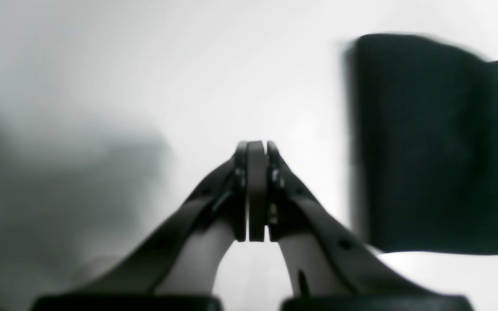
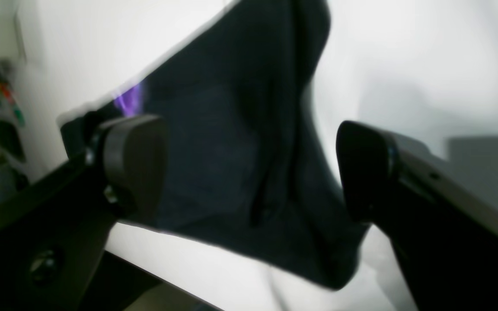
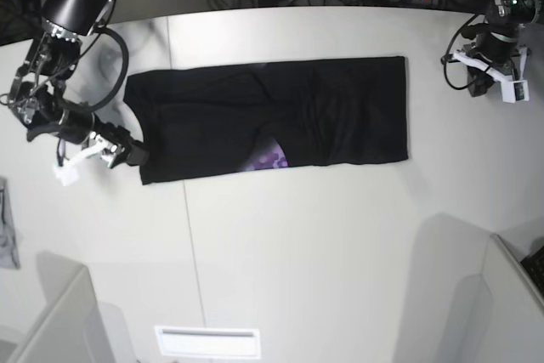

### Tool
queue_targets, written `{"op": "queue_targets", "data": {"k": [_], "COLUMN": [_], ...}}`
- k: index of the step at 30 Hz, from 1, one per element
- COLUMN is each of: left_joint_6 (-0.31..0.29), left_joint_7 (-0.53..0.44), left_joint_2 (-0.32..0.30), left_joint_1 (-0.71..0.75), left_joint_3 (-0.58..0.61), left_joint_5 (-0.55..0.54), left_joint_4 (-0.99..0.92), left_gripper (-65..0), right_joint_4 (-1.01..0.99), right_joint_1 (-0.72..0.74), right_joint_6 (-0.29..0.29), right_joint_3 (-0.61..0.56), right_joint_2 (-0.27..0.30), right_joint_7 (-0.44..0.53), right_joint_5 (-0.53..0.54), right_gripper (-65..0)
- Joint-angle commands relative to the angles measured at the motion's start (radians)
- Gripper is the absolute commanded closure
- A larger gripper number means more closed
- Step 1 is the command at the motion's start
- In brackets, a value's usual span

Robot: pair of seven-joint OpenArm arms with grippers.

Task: Fold the T-shirt properly
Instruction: 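Release the strip and reposition both grippers at its ends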

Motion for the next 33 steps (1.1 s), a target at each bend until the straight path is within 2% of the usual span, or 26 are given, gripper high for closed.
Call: {"op": "queue_targets", "data": {"k": [1,4,7,10,19,27,28,30,33], "left_joint_6": [-0.032,-0.131,-0.177,-0.177,-0.177,-0.174,-0.174,-0.171,-0.102], "left_joint_7": [-0.019,-0.019,-0.019,-0.020,-0.019,-0.019,-0.019,-0.019,-0.019], "left_joint_2": [-0.011,-0.009,-0.009,-0.009,0.000,0.017,0.017,0.017,0.011], "left_joint_1": [0.000,-0.010,-0.026,-0.029,-0.063,-0.135,-0.147,-0.179,-0.216], "left_joint_3": [-0.043,-0.125,-0.149,-0.148,-0.135,0.039,0.056,0.084,0.150], "left_joint_5": [0.012,0.073,0.115,0.125,0.121,0.127,0.127,0.127,0.127], "left_joint_4": [-0.003,-0.050,-0.095,-0.119,-0.124,-0.156,-0.167,-0.204,-0.261], "left_gripper": [0.0,0.0,0.0,0.0,0.0,0.0,0.0,0.0,0.0], "right_joint_4": [-0.005,-0.064,-0.121,-0.123,-0.070,-0.086,-0.089,-0.089,-0.089], "right_joint_1": [0.009,0.003,-0.014,-0.038,-0.092,-0.101,-0.103,-0.104,-0.098], "right_joint_6": [0.002,0.002,0.004,0.004,0.004,0.002,0.002,0.002,0.002], "right_joint_3": [0.003,-0.045,-0.135,-0.200,-0.318,-0.353,-0.355,-0.356,-0.356], "right_joint_2": [0.029,0.066,0.095,0.092,0.058,0.063,0.066,0.066,0.068], "right_joint_7": [0.015,0.058,0.113,0.153,0.158,0.193,0.197,0.201,0.202], "right_joint_5": [0.015,0.015,0.020,0.023,0.021,0.015,0.015,0.015,0.014], "right_gripper": [-55.7,-55.7,-55.8,-55.8,-54.9,-54.0,-51.8,-42.3,-24.3]}}
